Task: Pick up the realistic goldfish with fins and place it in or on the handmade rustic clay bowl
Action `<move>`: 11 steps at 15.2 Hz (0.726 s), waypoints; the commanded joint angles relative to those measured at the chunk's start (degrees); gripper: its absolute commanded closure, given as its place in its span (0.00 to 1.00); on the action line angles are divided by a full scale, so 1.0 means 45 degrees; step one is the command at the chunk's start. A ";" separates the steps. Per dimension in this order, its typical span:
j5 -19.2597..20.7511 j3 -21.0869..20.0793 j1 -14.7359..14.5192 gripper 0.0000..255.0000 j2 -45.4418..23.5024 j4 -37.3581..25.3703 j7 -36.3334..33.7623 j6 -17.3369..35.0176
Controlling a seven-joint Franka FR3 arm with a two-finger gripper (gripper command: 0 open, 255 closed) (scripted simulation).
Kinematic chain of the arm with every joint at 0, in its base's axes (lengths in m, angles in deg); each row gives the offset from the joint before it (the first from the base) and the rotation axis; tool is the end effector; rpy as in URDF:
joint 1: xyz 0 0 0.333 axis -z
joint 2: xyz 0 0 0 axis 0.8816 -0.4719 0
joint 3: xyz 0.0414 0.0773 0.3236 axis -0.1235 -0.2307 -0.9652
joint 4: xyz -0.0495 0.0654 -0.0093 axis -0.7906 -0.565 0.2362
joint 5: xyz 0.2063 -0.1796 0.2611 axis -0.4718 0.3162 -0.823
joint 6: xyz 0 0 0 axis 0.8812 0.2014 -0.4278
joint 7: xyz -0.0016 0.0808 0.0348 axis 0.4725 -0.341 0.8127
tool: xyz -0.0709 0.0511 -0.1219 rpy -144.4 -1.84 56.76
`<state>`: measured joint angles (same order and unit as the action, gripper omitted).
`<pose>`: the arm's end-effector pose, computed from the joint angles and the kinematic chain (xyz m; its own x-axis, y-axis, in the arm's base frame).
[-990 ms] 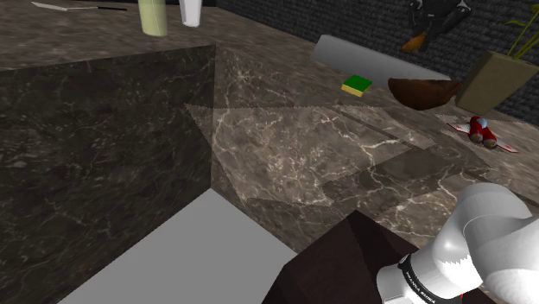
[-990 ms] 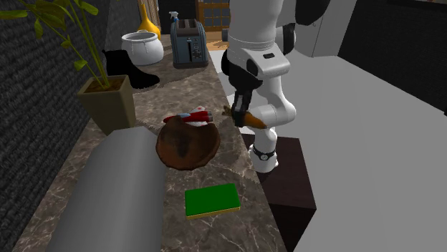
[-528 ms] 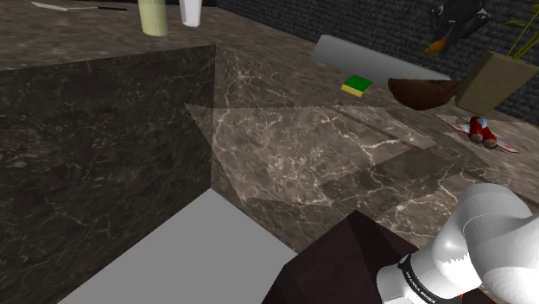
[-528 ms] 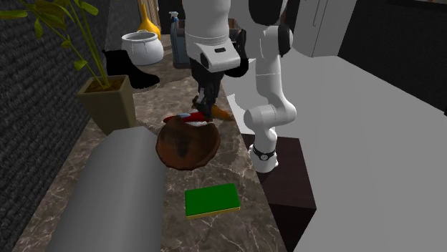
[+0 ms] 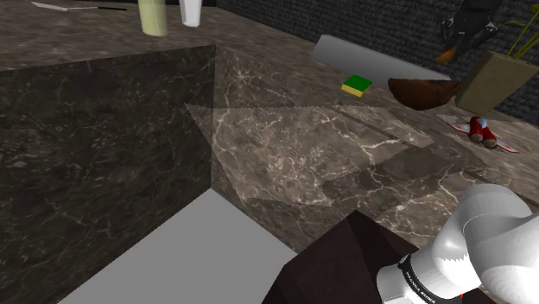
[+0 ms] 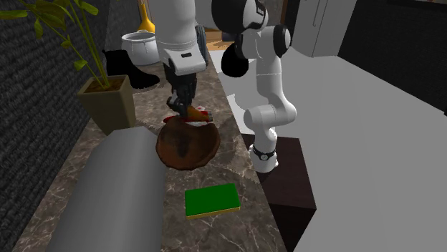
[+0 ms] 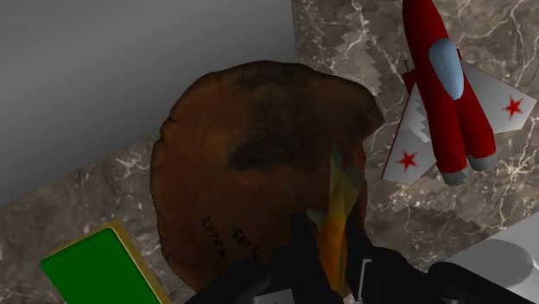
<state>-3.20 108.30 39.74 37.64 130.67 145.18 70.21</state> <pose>0.3197 -0.2804 0.6778 0.1582 0.9851 -0.0670 0.9823 -0.1639 -0.0909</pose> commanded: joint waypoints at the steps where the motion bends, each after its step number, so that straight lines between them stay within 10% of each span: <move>1: 0.0072 0.0037 0.0041 1.00 0.0134 0.0436 -0.0048 0.0335; 11: 0.0402 -0.0091 0.0268 1.00 0.0873 0.2319 -0.0532 0.1529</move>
<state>-1.41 107.91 40.93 41.51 140.91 142.85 76.95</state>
